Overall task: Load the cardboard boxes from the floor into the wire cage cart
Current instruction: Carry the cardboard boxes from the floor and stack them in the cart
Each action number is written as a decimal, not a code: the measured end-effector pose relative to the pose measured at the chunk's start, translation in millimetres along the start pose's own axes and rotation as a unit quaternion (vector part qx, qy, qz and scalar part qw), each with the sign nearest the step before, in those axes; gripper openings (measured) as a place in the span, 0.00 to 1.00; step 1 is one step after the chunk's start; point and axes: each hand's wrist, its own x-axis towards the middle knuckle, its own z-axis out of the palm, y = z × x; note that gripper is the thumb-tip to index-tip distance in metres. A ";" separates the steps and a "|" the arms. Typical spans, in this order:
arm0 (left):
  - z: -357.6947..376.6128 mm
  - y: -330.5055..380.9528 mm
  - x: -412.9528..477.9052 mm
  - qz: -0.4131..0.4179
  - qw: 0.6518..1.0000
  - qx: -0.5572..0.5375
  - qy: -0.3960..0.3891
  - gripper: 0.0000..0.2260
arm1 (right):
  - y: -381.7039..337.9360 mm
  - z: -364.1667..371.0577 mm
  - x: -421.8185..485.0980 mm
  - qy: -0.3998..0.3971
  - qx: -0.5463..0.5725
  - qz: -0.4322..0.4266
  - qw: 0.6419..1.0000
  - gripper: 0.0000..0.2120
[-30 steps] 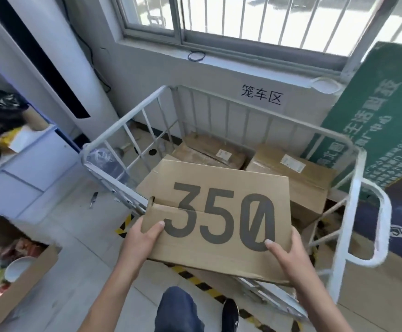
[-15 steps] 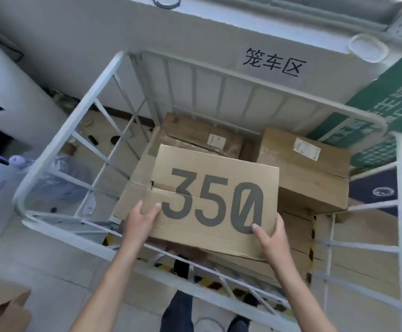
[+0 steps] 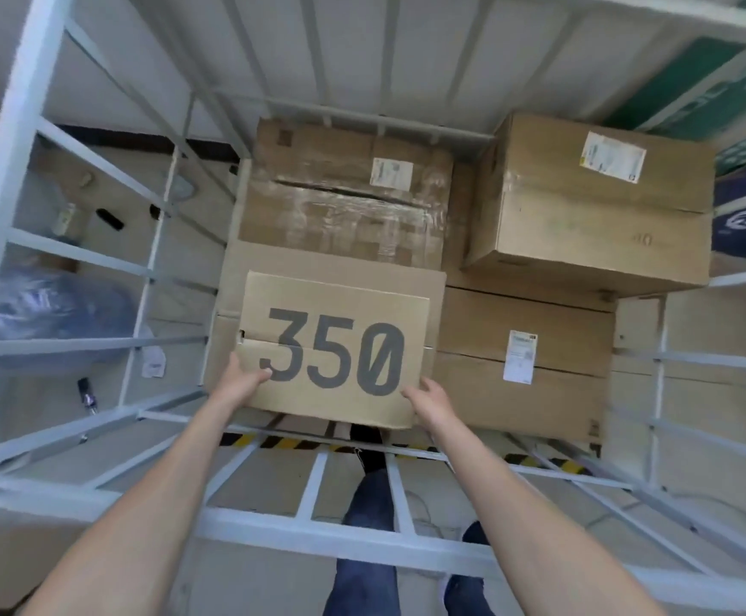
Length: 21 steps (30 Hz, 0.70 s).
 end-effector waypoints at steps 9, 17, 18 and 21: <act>76.2 44.8 -93.8 0.130 0.990 0.049 -0.005 0.26 | 34.5 -70.6 -76.7 0.021 0.007 -0.108 0.994 0.28; 216.4 72.6 -274.6 0.310 0.912 0.219 -0.152 0.24 | 114.0 -198.5 -186.9 0.147 0.068 -0.199 0.967 0.25; 233.7 71.2 -298.8 0.331 0.900 0.232 -0.162 0.24 | 131.3 -215.3 -201.1 0.168 0.055 -0.210 0.962 0.26; 289.1 55.5 -371.2 0.374 0.870 0.244 -0.209 0.25 | 199.3 -266.2 -242.0 0.243 0.005 -0.240 0.940 0.29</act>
